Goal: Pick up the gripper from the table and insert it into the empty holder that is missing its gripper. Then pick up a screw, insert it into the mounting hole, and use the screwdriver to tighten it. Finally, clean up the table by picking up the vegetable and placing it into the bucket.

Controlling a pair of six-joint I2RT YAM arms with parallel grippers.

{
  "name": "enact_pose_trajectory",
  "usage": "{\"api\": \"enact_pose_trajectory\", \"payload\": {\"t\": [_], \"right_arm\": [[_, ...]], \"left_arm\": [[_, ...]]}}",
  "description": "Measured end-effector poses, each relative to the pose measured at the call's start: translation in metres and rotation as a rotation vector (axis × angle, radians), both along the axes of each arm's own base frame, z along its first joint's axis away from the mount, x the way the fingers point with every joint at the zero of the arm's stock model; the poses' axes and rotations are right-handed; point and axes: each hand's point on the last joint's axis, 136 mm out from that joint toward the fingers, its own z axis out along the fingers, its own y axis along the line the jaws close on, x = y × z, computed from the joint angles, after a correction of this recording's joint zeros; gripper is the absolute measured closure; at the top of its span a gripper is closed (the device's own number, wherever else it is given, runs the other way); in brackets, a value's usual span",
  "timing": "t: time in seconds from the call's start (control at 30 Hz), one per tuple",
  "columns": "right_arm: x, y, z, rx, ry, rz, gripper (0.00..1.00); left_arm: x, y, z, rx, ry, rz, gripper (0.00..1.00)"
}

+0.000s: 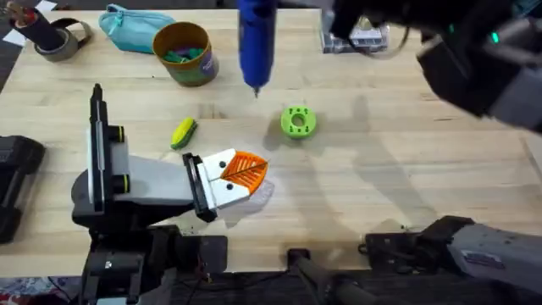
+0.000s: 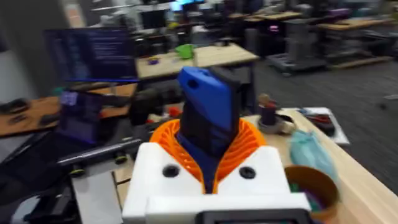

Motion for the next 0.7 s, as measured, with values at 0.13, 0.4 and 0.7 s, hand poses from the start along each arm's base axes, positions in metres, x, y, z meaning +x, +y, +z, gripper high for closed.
{"api": "enact_pose_trajectory", "payload": {"t": [0.13, 0.4, 0.7], "right_arm": [[-0.002, 0.016, 0.014, -0.004, -0.016, 0.111, 0.955], [-0.027, 0.044, 0.021, -0.016, -0.05, 0.288, 0.955], [-0.044, 0.053, 0.019, -0.024, -0.047, 0.352, 0.954]], "left_arm": [[0.0, 0.0, 0.0, 0.0, 0.0, 0.0, 0.987], [0.0, 0.0, 0.0, 0.0, 0.0, 0.0, 0.987], [0.0, 0.0, 0.0, 0.0, 0.0, 0.0, 0.987]]}}
